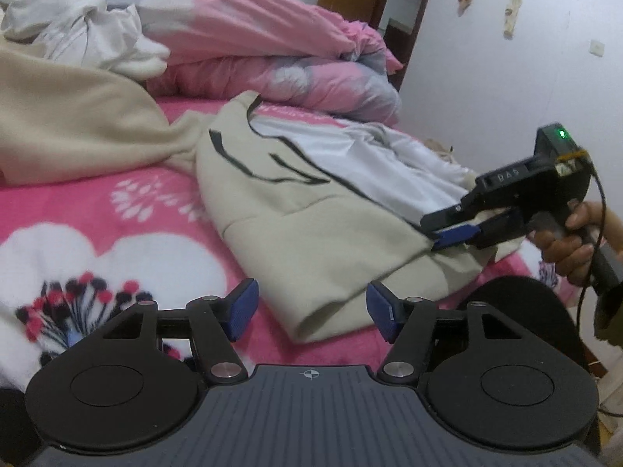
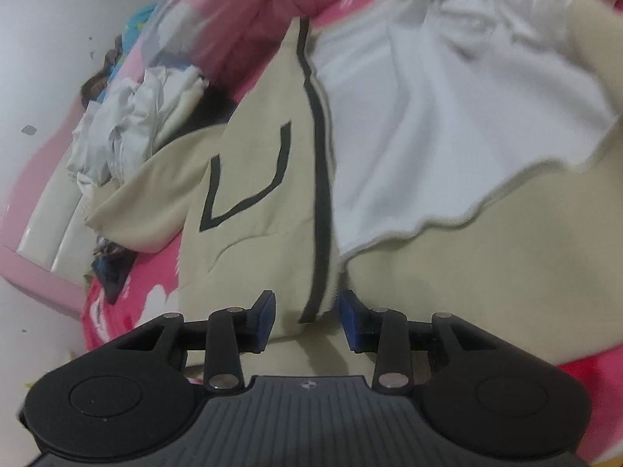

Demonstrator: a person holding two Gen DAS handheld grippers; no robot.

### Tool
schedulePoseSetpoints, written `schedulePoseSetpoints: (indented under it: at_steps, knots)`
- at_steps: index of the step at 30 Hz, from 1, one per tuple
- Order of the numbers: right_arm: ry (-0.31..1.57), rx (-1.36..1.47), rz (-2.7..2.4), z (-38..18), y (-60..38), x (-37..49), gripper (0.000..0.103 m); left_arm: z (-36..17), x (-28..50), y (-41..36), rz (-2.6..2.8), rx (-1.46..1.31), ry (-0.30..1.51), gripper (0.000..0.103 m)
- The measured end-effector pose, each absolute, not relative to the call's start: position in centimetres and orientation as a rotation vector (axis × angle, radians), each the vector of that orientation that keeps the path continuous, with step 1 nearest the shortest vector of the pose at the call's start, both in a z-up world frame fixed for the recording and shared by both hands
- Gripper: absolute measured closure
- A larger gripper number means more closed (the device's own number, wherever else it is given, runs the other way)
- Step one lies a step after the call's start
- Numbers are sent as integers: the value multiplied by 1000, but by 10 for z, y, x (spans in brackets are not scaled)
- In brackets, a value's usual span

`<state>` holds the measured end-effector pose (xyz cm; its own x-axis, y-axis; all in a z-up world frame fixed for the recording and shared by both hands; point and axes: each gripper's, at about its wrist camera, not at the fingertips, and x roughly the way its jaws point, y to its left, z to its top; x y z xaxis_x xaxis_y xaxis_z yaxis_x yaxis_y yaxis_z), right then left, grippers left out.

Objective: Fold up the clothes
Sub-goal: 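Grasp the black zipper edge with the right gripper and pull it straight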

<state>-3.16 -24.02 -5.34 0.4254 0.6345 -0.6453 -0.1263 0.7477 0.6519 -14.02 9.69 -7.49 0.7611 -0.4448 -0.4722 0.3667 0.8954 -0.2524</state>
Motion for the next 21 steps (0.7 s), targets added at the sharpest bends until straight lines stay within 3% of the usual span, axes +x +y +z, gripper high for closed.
schedulePoseSetpoints:
  at_steps: [3,5,6,12,21]
  knots:
    - [1033,573,492,-57,-237,-28,73,-81,-137,90,-438,-124,558,41]
    - [1018,578,499,-57,-236,-28,93,-84,-138,88,-424,-104,562,41]
    - [1001,587,512,-56,-236,-31,96,-85,-139,88,-420,-98,562,41]
    - [854,587,487,-25,-259,-57,97,-88,-140,89,-424,-99,543,40]
    - [872,665,370,-47,-285,-59,97,-89,-140,73,-418,-41,519,40]
